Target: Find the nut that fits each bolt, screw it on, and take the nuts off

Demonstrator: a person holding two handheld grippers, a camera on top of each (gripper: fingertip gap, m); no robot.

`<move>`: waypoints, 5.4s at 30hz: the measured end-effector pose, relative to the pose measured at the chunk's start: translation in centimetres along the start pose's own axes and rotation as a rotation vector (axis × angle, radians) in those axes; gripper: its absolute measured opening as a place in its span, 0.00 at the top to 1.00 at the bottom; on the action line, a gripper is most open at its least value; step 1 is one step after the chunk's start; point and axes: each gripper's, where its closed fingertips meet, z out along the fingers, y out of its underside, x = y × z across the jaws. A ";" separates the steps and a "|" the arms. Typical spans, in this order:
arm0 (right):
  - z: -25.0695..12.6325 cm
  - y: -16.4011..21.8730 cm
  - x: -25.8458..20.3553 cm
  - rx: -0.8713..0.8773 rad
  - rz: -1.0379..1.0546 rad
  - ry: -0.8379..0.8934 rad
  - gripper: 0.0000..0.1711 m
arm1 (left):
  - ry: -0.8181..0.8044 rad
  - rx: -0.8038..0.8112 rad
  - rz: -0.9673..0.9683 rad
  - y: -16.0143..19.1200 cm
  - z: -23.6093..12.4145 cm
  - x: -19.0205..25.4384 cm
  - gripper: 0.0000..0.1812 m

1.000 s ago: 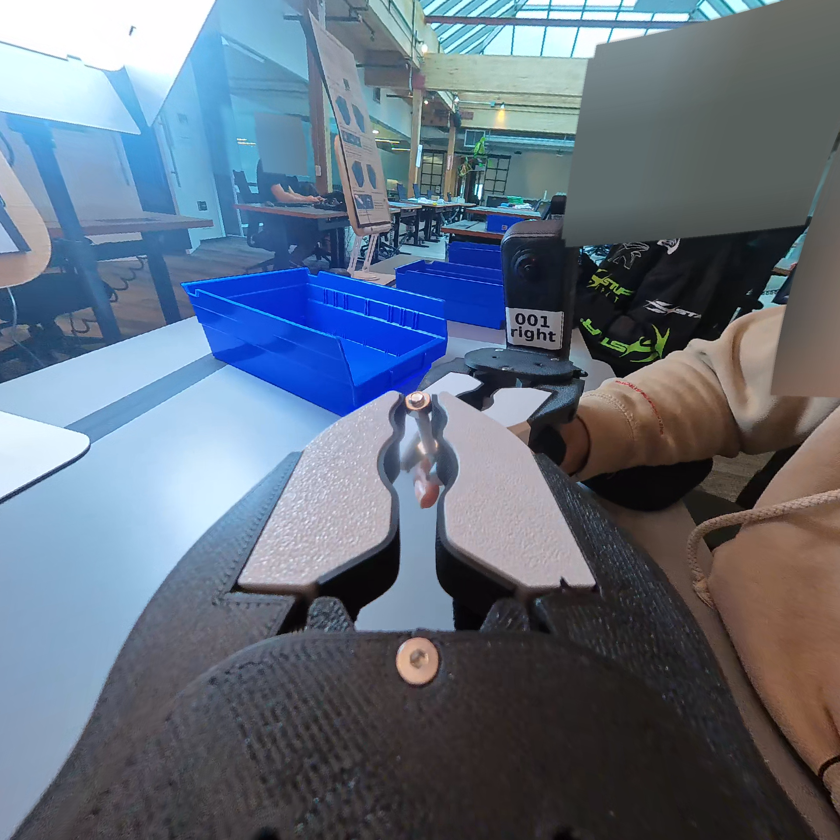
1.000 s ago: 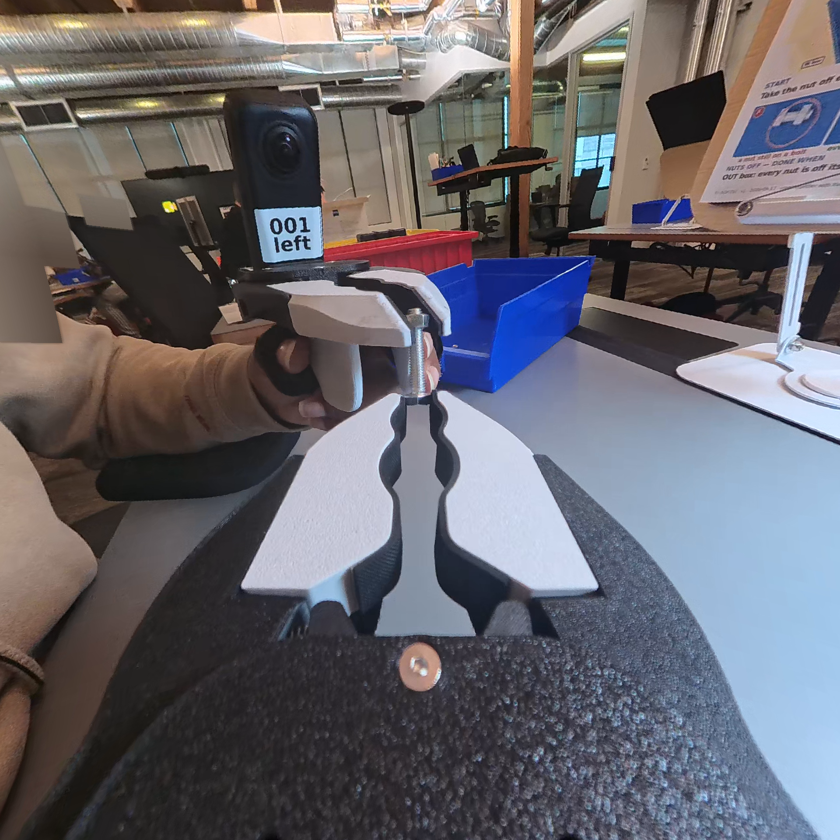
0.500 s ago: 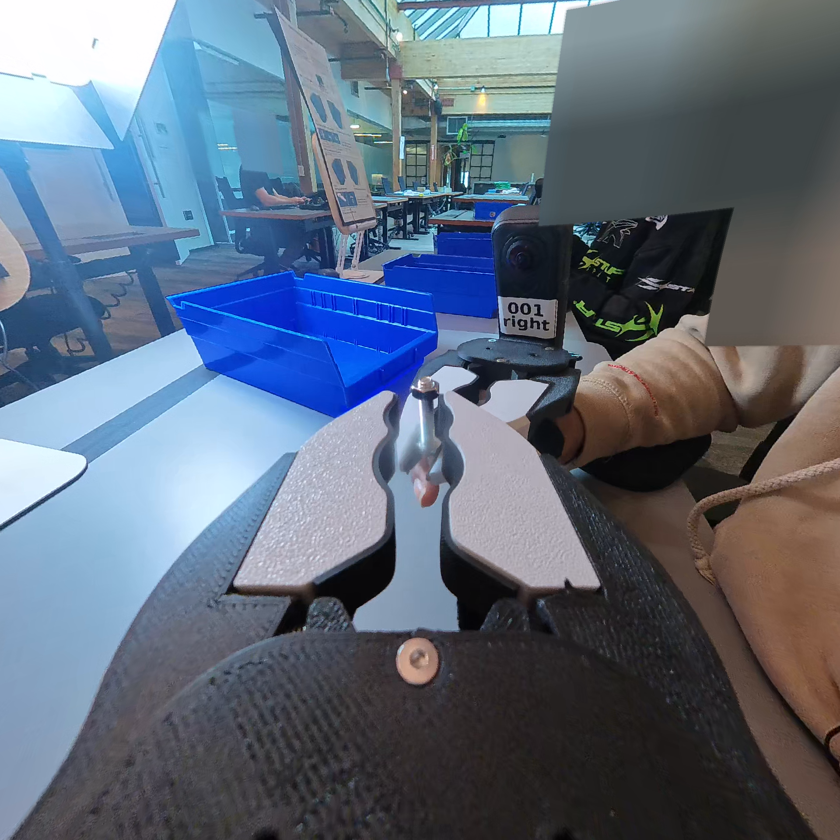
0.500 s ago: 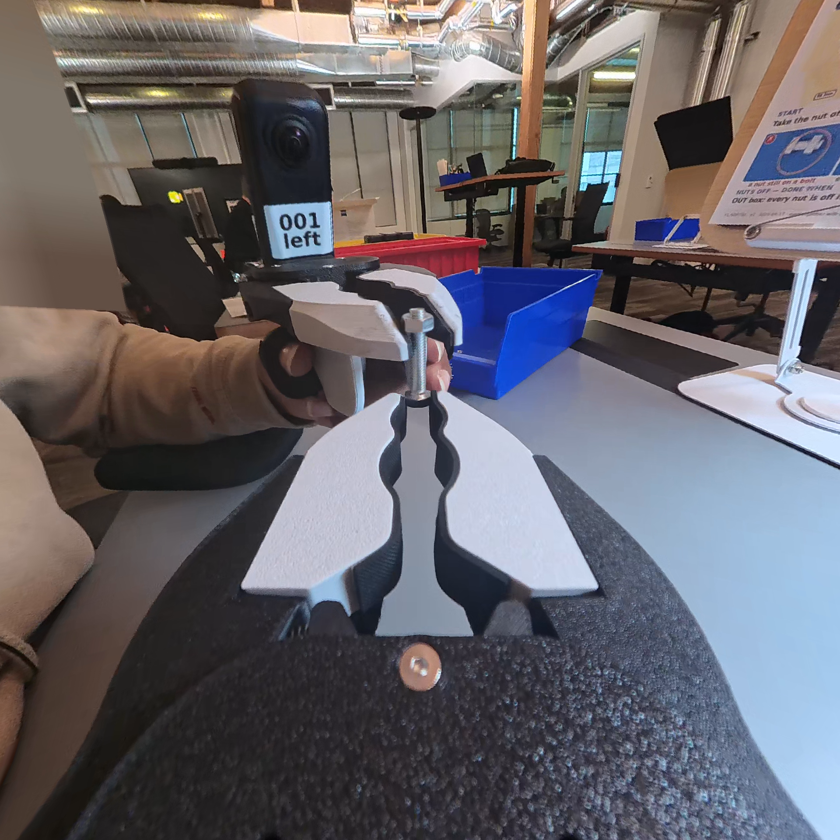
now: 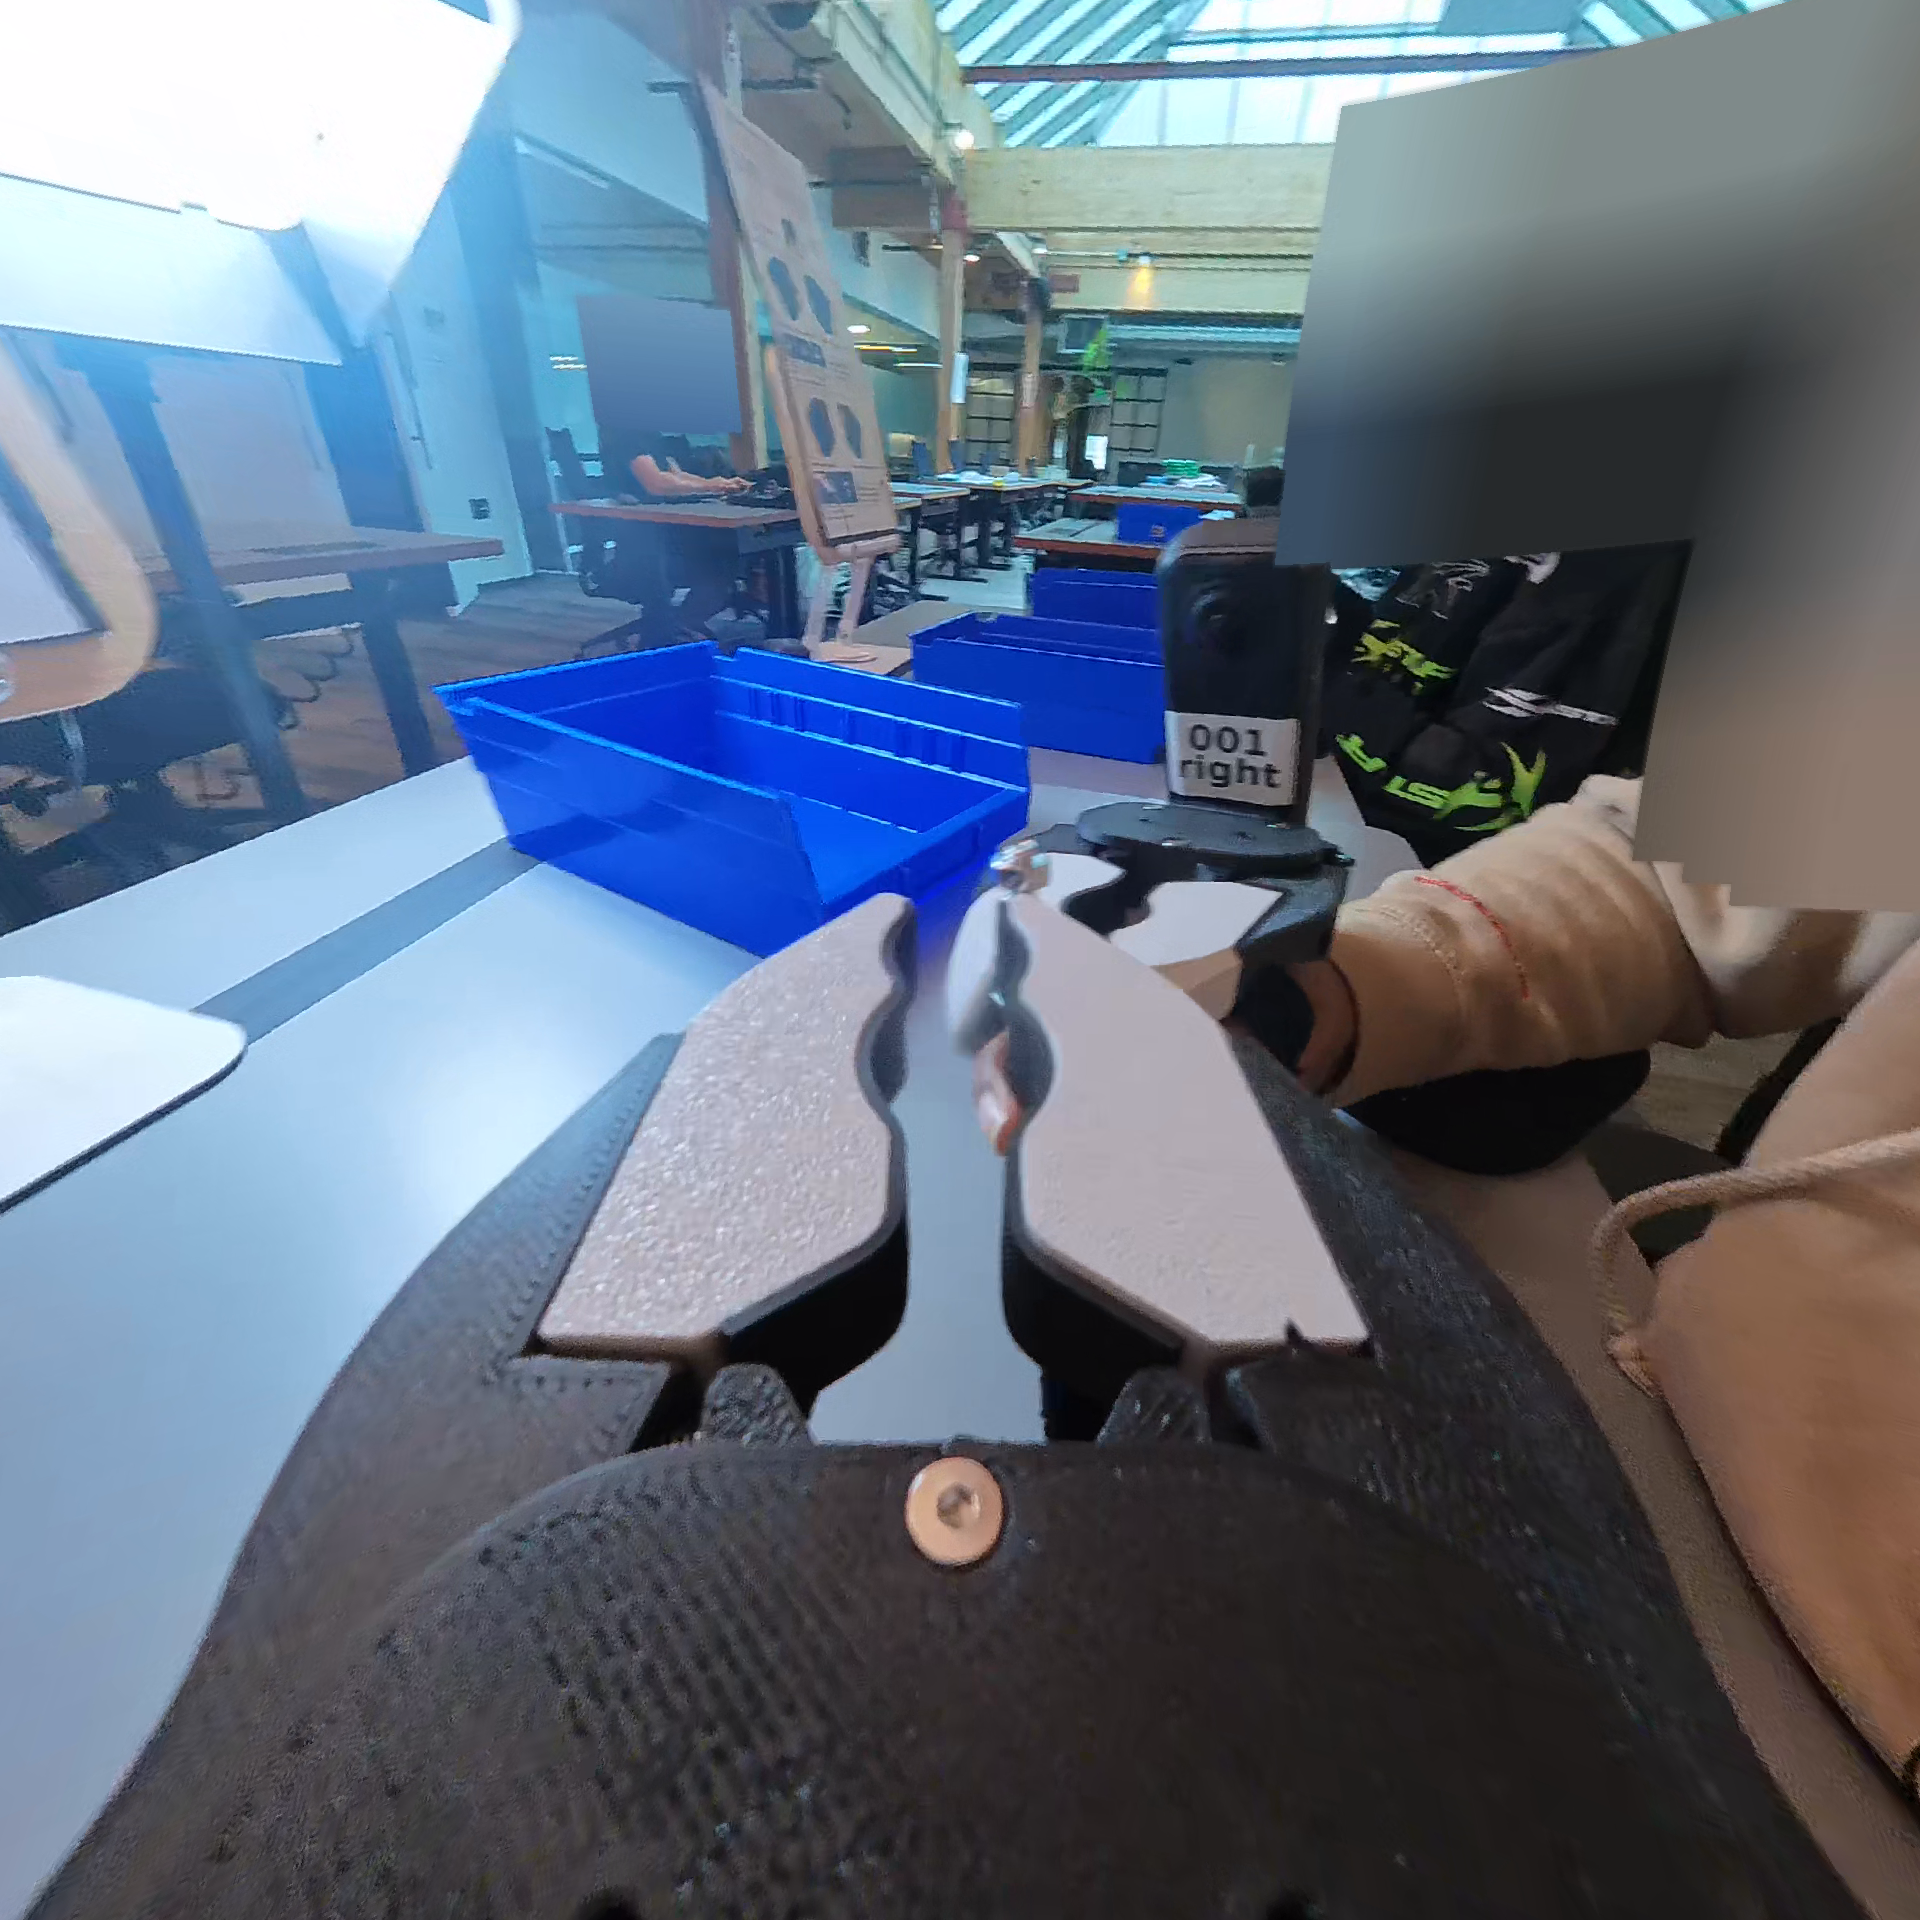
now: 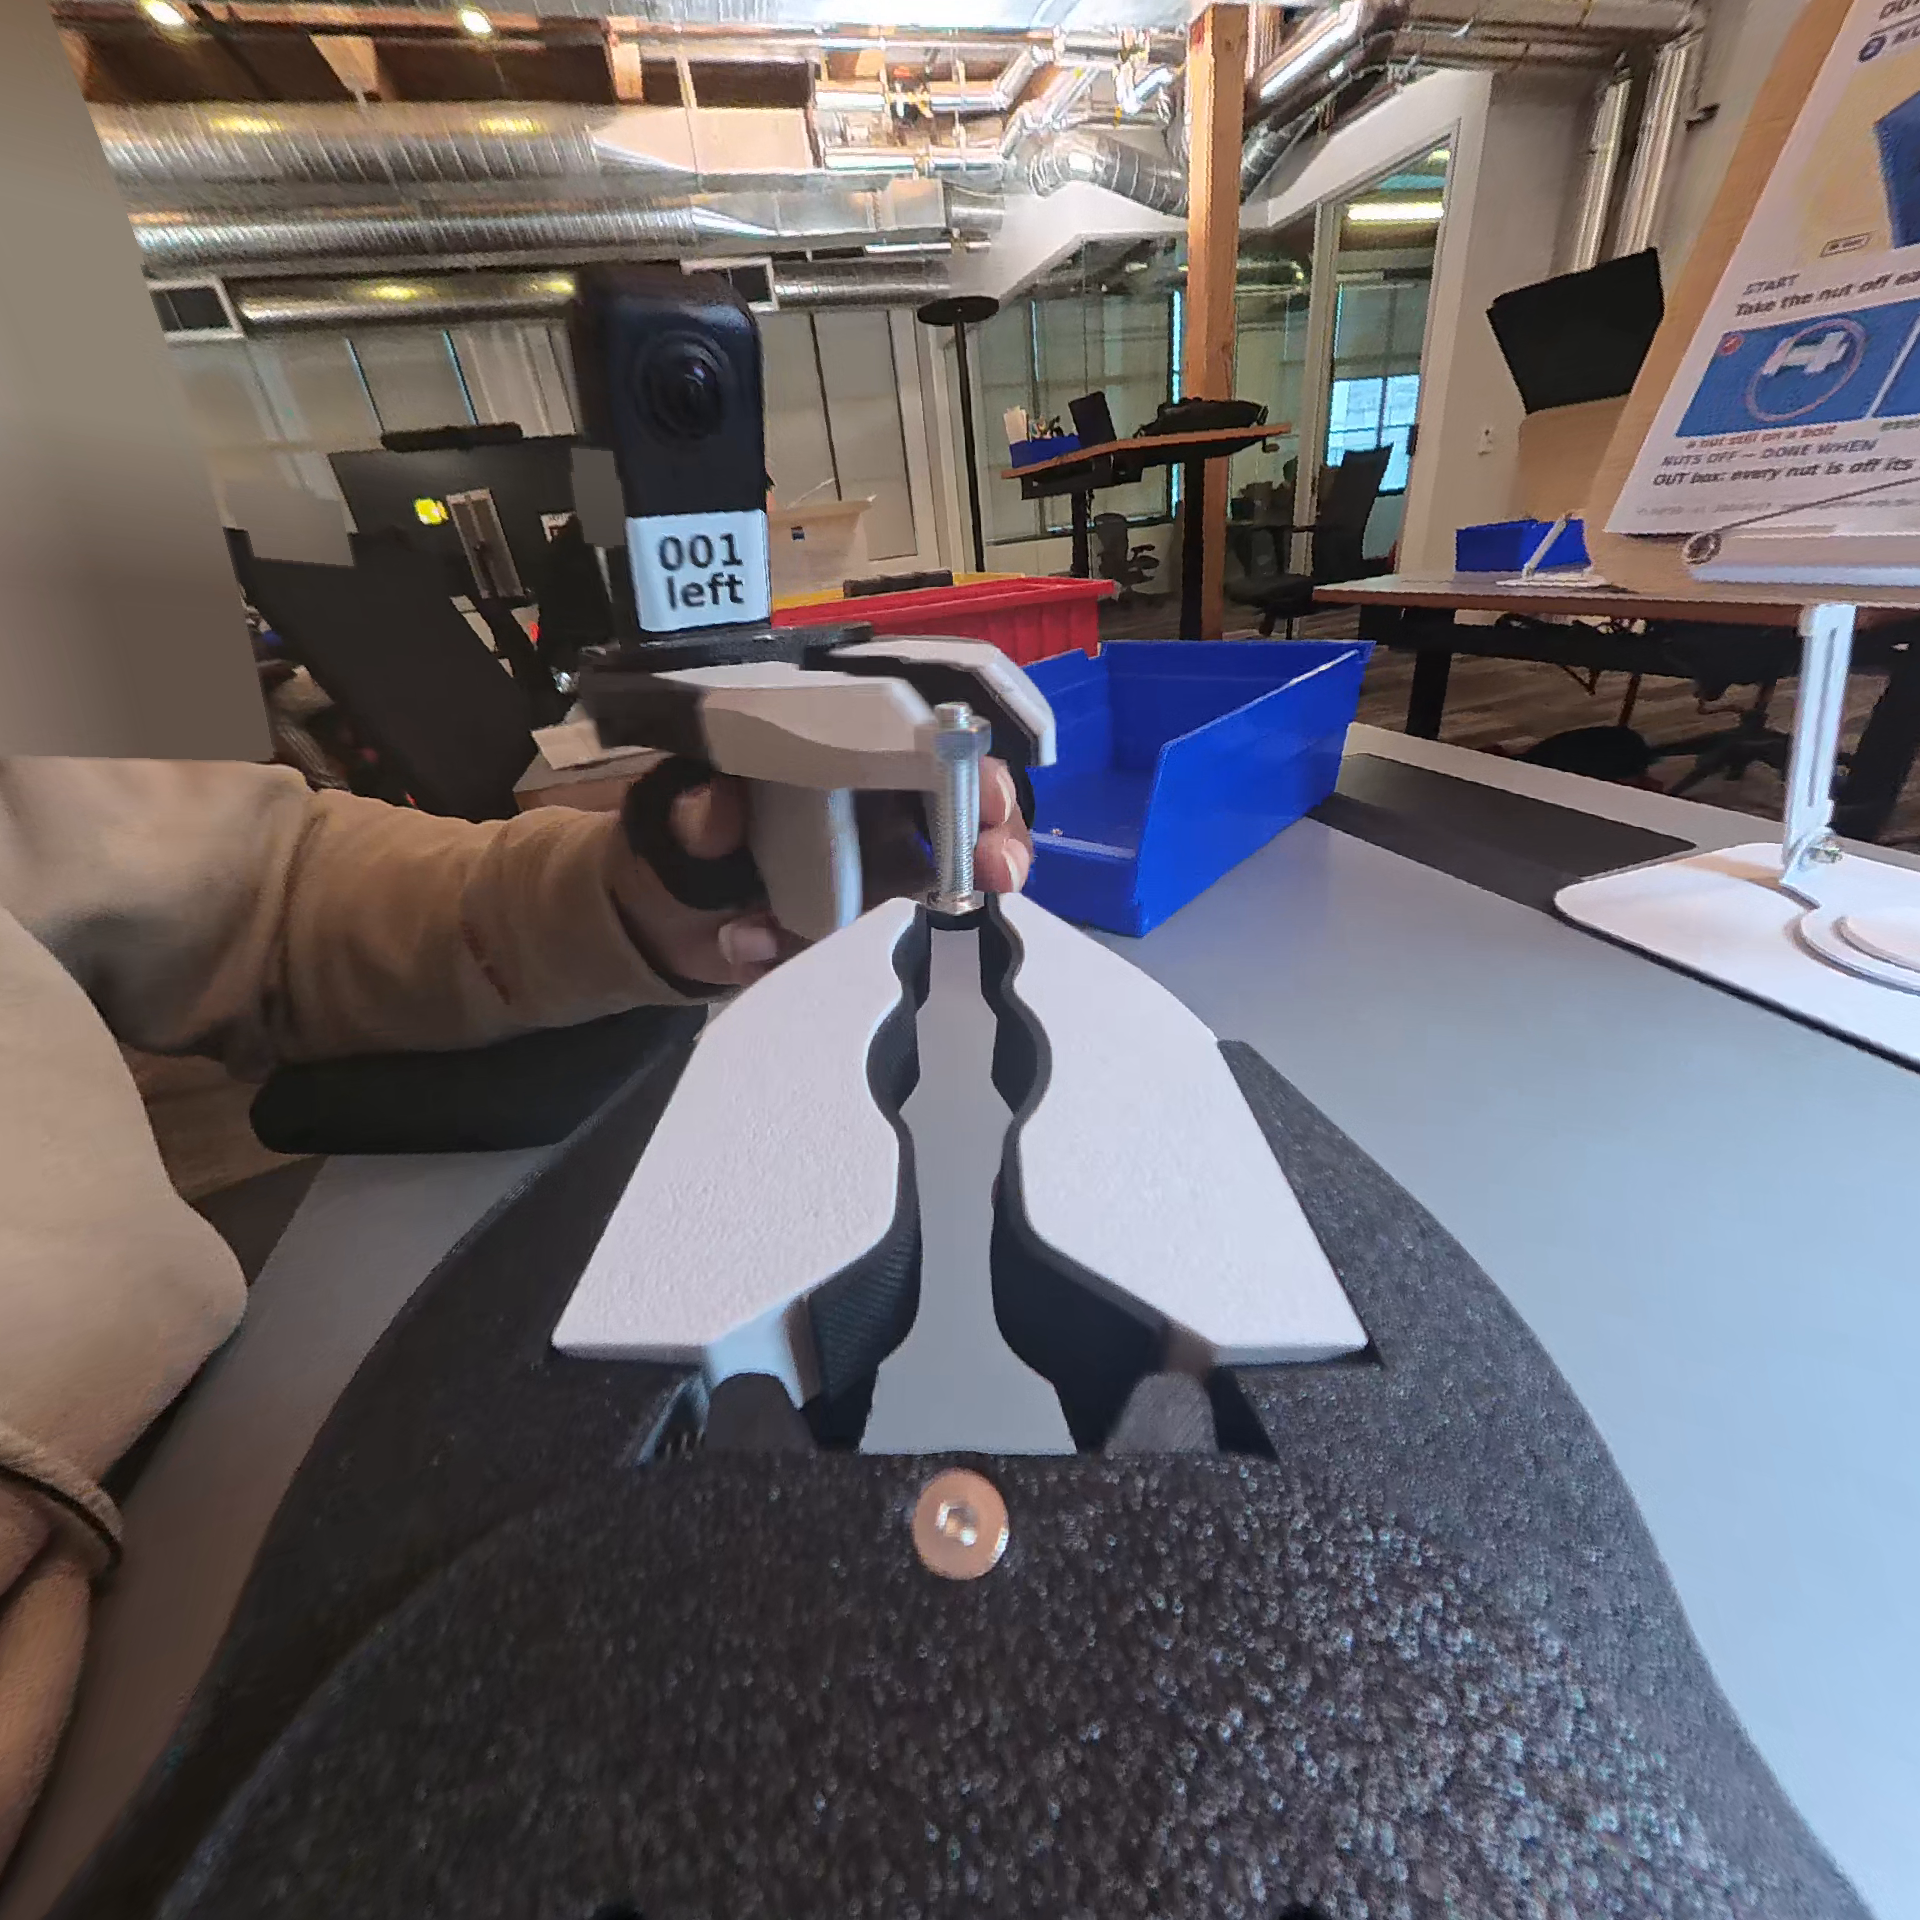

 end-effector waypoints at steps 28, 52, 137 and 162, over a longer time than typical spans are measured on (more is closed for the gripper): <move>-0.2 -0.4 0.3 0.015 -0.002 0.015 0.94 | -0.014 0.045 -0.092 -0.8 -0.3 -0.7 0.91; -0.2 -0.5 0.6 0.025 0.004 0.024 0.94 | 0.001 0.023 -0.085 -0.8 0.4 0.3 0.89; -0.7 -1.6 1.1 0.066 0.026 0.045 0.94 | -0.122 -0.002 -0.109 -0.6 0.1 -1.6 0.93; -0.5 -1.4 1.2 0.051 0.037 0.050 0.94 | -0.106 -0.021 -0.083 -0.3 0.5 -1.1 0.87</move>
